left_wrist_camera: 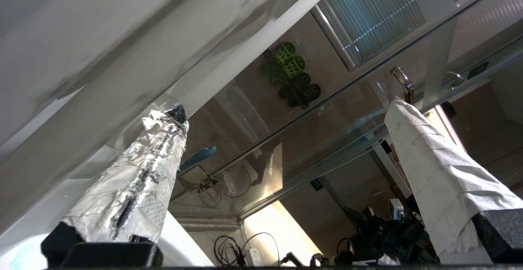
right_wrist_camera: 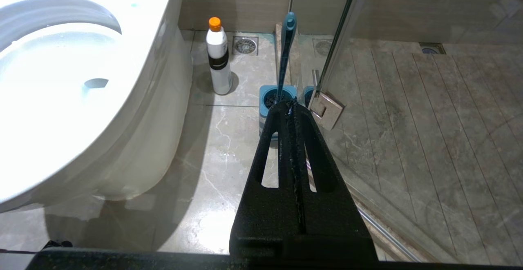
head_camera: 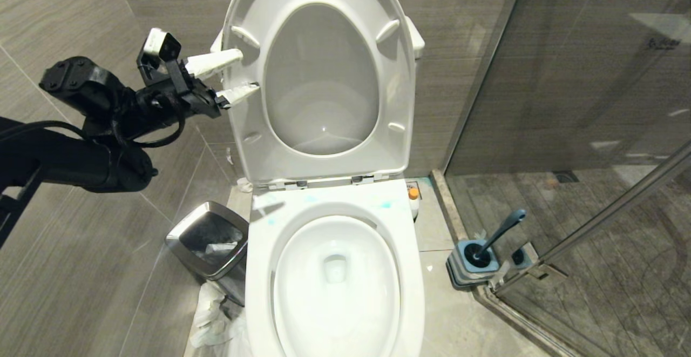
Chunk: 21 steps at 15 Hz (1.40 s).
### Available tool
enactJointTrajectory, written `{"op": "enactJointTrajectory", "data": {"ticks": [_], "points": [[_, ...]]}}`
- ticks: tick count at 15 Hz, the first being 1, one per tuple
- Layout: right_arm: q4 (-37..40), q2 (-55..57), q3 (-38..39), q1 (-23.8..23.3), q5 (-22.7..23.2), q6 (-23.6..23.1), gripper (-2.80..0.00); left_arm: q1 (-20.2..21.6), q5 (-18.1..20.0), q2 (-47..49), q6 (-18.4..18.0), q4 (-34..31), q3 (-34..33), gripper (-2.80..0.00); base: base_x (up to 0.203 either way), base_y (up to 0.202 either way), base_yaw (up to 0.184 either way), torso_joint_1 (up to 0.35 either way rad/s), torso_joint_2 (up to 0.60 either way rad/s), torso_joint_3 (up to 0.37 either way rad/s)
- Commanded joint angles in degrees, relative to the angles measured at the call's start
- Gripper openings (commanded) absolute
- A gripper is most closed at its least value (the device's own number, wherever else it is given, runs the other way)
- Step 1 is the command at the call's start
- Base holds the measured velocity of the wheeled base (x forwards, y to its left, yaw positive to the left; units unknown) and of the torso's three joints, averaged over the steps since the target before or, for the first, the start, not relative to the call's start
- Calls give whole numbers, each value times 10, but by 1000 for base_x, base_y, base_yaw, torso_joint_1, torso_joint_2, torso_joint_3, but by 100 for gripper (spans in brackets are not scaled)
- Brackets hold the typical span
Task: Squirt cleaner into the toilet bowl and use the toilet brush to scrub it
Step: Use the left hand to lift the toilet lid slightly
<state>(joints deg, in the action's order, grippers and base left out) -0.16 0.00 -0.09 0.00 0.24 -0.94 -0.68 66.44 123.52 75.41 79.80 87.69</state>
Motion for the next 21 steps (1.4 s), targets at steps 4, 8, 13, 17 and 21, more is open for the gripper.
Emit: {"op": "enactJointTrajectory", "data": {"ticks": [4, 8, 13, 17, 21], "points": [[0, 1, 0, 0, 0, 0, -280, 1, -2, 44, 7, 4, 37, 0, 0, 0, 0, 0, 0, 0], [0, 1, 0, 0, 0, 0, -280, 1, -5, 45, 8, 4, 49, 0, 0, 0, 0, 0, 0, 0], [0, 1, 0, 0, 0, 0, -280, 5, -4, 47, 8, 4, 61, 0, 0, 0, 0, 0, 0, 0], [0, 1, 0, 0, 0, 0, -280, 19, -6, 14, 51, 3, 60, 0, 0, 0, 0, 0, 0, 0], [0, 1, 0, 0, 0, 0, -280, 48, -56, -70, 290, 3, 51, 0, 0, 0, 0, 0, 0, 0]]}}
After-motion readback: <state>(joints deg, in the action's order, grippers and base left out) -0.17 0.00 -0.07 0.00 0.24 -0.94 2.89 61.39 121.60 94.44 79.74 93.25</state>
